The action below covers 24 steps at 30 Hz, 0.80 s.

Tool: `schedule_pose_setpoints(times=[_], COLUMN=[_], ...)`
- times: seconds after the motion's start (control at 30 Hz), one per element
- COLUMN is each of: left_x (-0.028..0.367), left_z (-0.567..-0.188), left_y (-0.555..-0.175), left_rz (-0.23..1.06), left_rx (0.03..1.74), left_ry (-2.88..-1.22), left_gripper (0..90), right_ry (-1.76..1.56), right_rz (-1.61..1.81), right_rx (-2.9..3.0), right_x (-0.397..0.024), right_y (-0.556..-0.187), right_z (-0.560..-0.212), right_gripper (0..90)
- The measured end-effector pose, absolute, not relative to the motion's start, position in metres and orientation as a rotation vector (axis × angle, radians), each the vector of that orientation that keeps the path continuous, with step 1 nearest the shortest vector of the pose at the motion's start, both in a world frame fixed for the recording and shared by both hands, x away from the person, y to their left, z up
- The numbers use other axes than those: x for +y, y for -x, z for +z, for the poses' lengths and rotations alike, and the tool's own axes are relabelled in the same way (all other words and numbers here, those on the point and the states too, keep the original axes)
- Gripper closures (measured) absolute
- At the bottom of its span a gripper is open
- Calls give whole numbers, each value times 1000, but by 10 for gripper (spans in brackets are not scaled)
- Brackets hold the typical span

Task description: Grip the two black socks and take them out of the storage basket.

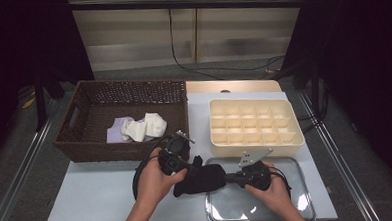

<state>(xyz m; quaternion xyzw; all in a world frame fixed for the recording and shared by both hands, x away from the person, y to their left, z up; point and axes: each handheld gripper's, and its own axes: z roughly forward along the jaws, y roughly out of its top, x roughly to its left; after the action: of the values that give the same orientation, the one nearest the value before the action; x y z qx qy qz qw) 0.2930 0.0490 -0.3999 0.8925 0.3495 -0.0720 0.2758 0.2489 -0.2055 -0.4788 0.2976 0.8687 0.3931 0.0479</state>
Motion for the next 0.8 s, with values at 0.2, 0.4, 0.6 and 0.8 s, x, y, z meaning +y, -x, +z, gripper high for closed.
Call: schedule_pose_setpoints(times=[0.2, 0.4, 0.6, 0.8], left_x=[31, 20, 26, 46], left_z=[-410, -422, -422, -414], left_y=[-295, -293, -290, -287], left_rz=[-161, -173, -184, -181], left_rx=[944, 915, 912, 955], left_ry=[-2442, -2484, -2443, -2363], left_gripper=[805, 797, 708, 578], right_ry=[-907, -899, -903, -900], right_rz=[1193, 1199, 1198, 1208], right_rx=[2647, 2647, 2647, 2647], right_x=[-205, -206, -206, -207], right_y=[-248, -248, -247, -248], right_z=[-479, -479, -479, -479], right_gripper=[876, 869, 863, 864])
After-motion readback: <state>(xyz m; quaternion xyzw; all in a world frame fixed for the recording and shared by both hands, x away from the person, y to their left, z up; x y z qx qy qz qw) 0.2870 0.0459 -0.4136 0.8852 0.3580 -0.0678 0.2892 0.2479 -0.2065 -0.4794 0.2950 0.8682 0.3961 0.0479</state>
